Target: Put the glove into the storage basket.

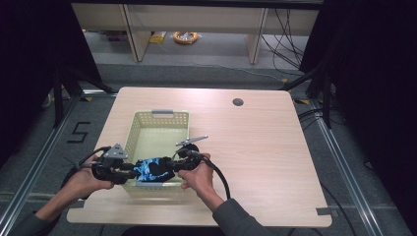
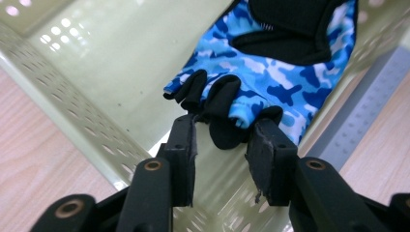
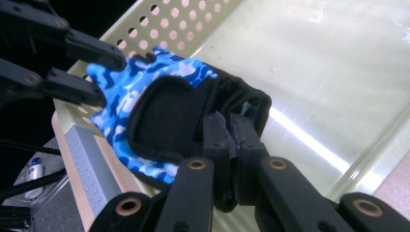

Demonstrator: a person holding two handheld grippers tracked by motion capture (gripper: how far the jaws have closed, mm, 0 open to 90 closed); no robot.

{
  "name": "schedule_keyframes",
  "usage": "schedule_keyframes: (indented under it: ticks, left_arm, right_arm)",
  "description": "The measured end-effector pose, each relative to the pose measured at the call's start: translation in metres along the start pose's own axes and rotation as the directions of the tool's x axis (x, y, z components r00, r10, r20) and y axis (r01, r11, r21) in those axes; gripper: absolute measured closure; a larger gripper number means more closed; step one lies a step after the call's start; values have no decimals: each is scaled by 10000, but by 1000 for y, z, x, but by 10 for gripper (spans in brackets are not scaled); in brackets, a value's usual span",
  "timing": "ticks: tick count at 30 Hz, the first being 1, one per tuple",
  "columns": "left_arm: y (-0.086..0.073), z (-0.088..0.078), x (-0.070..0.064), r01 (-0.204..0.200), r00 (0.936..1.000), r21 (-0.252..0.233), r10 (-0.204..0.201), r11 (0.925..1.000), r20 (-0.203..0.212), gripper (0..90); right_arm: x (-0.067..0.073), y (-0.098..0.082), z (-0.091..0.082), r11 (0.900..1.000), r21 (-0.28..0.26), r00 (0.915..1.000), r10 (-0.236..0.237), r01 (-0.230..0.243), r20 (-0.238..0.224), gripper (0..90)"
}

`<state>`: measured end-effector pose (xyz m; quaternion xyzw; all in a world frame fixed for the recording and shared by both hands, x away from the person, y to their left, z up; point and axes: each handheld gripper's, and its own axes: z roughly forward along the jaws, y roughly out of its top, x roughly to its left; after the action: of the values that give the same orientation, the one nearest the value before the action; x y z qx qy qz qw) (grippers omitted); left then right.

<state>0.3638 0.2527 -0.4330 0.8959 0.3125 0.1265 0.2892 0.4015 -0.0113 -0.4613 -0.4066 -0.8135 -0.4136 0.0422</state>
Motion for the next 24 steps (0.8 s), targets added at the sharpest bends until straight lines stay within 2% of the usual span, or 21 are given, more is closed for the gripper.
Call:
schedule_keyframes:
  ticks: [1,4,6,7,9,10,11,14,15,16,17,18,19,20,21,22,23,24]
  left_arm:
    - [1,-1,-2,263,9996,-119,-263,9996,32,618]
    - [3,-6,-3,302,9995,-274,-304,9992,-54,583]
    - [4,-8,-3,133,9999,-207,-134,9997,-54,600]
    - [5,-9,-4,103,9999,-182,-104,9998,-61,603]
    - [6,-9,-4,45,9998,-273,-50,9996,-170,593]
    - [6,-9,-4,129,9997,-342,-137,9993,-215,591]
    - [6,-9,-6,257,9995,-358,-263,9990,-154,594]
    - [7,-11,-5,-41,9999,-178,39,9998,-106,599]
    - [6,-11,-7,137,9999,-164,-138,9998,-41,595]
    - [6,-11,-7,203,9998,-189,-204,9996,-32,586]
    - [6,-11,-7,123,9999,-148,-123,9998,-1,579]
    - [6,-11,-7,-20,10000,-225,19,9997,-32,570]
    - [6,-11,-10,291,9996,-268,-292,9992,-21,561]
    - [6,-12,-10,95,10000,-257,-95,9996,-14,545]
    - [6,-12,-12,189,9998,-317,-189,9993,-19,523]
    - [7,-13,-13,92,10000,-313,-92,9995,0,501]
    - [7,-13,-15,356,9994,-331,-356,9988,6,468]
    - [7,-13,-17,311,9995,-414,-315,9987,-82,456]
  right_arm:
    - [0,0,0,10000,28,10000,2,-2,-17,874]
    - [-1,0,-1,10000,30,10000,27,-27,72,874]
    - [-1,-1,0,10000,32,9999,78,-78,-68,873]
    - [0,-1,-1,10000,31,9999,65,-65,105,873]
    - [-1,-1,0,10000,52,9999,-74,74,79,873]
    - [1,-1,-1,9999,75,9999,100,-101,111,872]
    - [0,-1,1,10000,-54,9999,14,-13,135,872]
    - [1,-1,0,10000,-16,9998,-16,17,188,871]
    - [0,-1,-1,9999,88,10000,-66,65,75,871]
    - [0,-1,-1,9999,115,9999,-103,102,68,869]
    - [0,-1,0,9999,-7,9996,-155,155,229,869]
    - [1,-1,-1,9998,130,9994,-168,164,292,868]
    - [1,-1,-1,9997,144,9993,-217,213,316,867]
    - [1,-2,0,9998,114,9992,-189,185,354,865]
    - [1,-2,0,9994,159,9988,-323,317,362,861]
    - [1,-2,-1,9991,286,9987,-313,302,401,856]
    - [2,-3,0,9991,293,9984,-325,311,465,847]
    - [3,-2,-2,9984,423,9979,-389,368,509,844]
